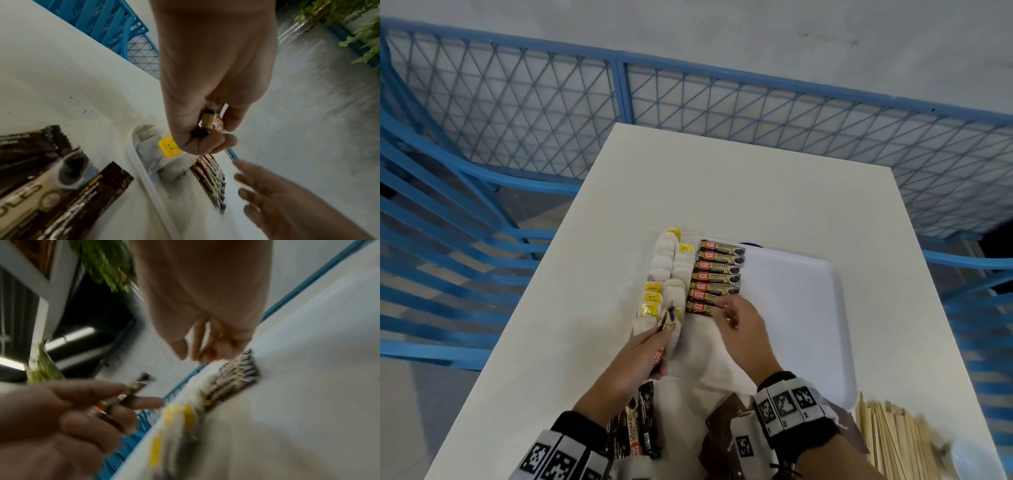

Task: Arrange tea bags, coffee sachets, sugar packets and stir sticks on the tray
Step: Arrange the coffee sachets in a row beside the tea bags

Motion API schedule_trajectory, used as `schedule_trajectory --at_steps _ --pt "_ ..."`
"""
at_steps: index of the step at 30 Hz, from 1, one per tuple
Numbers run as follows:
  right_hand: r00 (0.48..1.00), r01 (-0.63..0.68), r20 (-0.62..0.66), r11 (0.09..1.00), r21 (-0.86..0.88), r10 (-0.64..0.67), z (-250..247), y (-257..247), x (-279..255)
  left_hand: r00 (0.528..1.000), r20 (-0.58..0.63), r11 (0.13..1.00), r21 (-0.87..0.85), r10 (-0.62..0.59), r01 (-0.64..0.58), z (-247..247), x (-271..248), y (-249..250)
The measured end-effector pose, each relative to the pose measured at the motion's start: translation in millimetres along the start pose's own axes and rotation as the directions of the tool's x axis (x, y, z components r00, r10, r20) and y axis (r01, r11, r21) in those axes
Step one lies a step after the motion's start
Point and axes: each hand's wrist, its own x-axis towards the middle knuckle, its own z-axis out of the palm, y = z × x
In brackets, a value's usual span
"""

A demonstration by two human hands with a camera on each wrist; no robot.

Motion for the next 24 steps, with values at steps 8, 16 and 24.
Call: schedule_trajectory --at_steps 8,16,24 --pt "0.935 -0.044 0.353 0.978 0.202 -0.031 -9 -24 -10 0.987 0.091 0.979 0.147 0.129 -0.142 3 4 -2" --pt "0.916 -0.250 0.373 0.935 0.253 0.145 -20 -4 -17 0.988 -0.033 0.983 0.115 0.148 -0.143 -6 2 -6" --pt "0.935 -0.342 0.172 0.916 0.211 0.310 -27 17 -4 0.928 -0.131 0.780 0.589 0.350 -0.211 -42 -17 -27"
